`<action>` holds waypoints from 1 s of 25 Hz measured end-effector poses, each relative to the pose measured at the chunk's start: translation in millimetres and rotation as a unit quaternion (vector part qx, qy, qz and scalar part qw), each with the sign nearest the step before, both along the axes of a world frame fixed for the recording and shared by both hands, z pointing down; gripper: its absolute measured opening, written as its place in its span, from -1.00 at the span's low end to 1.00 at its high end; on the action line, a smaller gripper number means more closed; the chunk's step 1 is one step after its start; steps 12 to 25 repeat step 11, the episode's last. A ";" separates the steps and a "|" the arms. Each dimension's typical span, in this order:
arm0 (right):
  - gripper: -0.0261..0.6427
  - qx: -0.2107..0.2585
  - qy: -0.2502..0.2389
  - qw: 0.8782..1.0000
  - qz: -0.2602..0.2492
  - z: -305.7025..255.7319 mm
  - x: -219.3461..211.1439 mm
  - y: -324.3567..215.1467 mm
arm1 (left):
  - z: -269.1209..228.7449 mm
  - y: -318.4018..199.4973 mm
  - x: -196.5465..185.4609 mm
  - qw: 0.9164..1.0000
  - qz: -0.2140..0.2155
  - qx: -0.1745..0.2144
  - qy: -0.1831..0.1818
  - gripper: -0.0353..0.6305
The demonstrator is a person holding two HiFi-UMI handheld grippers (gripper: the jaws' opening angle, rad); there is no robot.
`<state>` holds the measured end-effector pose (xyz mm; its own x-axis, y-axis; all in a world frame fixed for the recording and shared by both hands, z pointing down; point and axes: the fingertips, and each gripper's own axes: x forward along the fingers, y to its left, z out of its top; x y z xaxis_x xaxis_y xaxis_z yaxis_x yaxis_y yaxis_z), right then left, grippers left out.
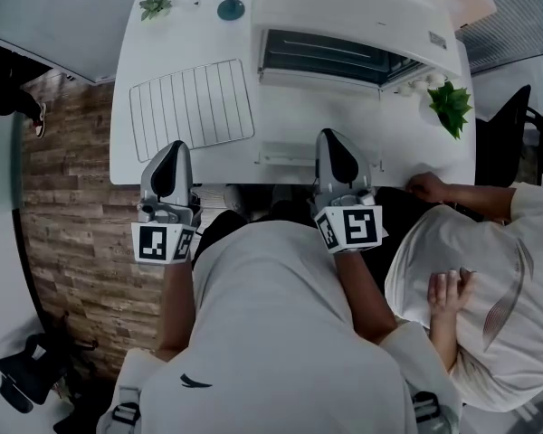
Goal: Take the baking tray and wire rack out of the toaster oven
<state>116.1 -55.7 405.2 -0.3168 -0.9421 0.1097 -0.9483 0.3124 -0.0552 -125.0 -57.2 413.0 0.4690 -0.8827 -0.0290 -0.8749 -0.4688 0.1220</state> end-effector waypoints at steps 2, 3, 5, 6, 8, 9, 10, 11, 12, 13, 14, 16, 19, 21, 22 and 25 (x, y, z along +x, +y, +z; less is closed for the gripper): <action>-0.93 -0.001 0.000 1.000 0.000 0.5 0.1 -0.3 | -0.1 -0.5 -0.1 1.000 0.000 0.000 0.000 -0.88; -0.93 -0.002 0.000 1.000 0.000 0.9 0.2 -0.2 | -0.1 -0.6 0.0 1.000 0.000 0.000 0.000 -0.88; -0.93 -0.003 -0.002 1.000 0.000 1.8 0.7 0.3 | 0.3 -0.6 0.2 1.000 -0.001 0.000 0.000 -0.88; -0.93 -0.004 -0.002 1.000 0.000 2.1 1.0 0.6 | 0.3 -0.6 0.3 1.000 -0.001 0.000 0.000 -0.88; -0.93 -0.005 -0.003 1.000 0.001 2.4 1.6 0.8 | 0.2 -1.0 0.5 1.000 -0.001 0.000 0.000 -0.88; -0.93 -0.006 -0.003 1.000 0.001 2.5 1.9 0.8 | 0.2 -1.2 0.7 1.000 -0.001 0.000 0.000 -0.88; -0.93 -0.006 -0.003 1.000 0.001 2.5 2.1 0.9 | 0.1 -1.4 0.8 1.000 -0.001 -0.001 0.000 -0.88; -0.93 -0.007 -0.003 1.000 0.001 2.5 2.3 0.9 | 0.0 -1.6 1.0 1.000 0.000 -0.001 0.000 -0.88; -0.93 -0.007 -0.003 1.000 0.001 2.5 2.3 0.9 | 0.0 -1.6 1.0 1.000 0.000 -0.001 0.000 -0.88; -0.93 -0.007 -0.003 1.000 0.001 2.5 2.3 0.9 | 0.0 -1.6 1.0 1.000 0.000 -0.001 0.000 -0.88; -0.93 -0.007 -0.003 1.000 0.001 2.5 2.3 0.9 | 0.0 -1.6 1.0 1.000 0.000 -0.001 0.000 -0.88; -0.93 -0.007 -0.003 1.000 0.001 2.5 2.3 0.9 | 0.0 -1.6 1.0 1.000 0.000 -0.001 0.000 -0.88; -0.93 -0.007 -0.003 1.000 0.001 2.5 2.3 0.9 | 0.0 -1.6 1.0 1.000 0.000 -0.001 0.000 -0.88; -0.93 -0.007 -0.003 1.000 0.001 2.5 2.3 0.9 | 0.0 -1.6 1.0 1.000 0.000 -0.001 0.000 -0.88; -0.93 -0.007 -0.003 1.000 0.001 2.5 2.3 0.9 | 0.0 -1.6 1.0 1.000 0.000 -0.001 0.000 -0.88; -0.93 -0.007 -0.003 1.000 0.001 2.5 2.3 0.9 | 0.0 -1.6 1.0 1.000 0.000 -0.001 0.000 -0.88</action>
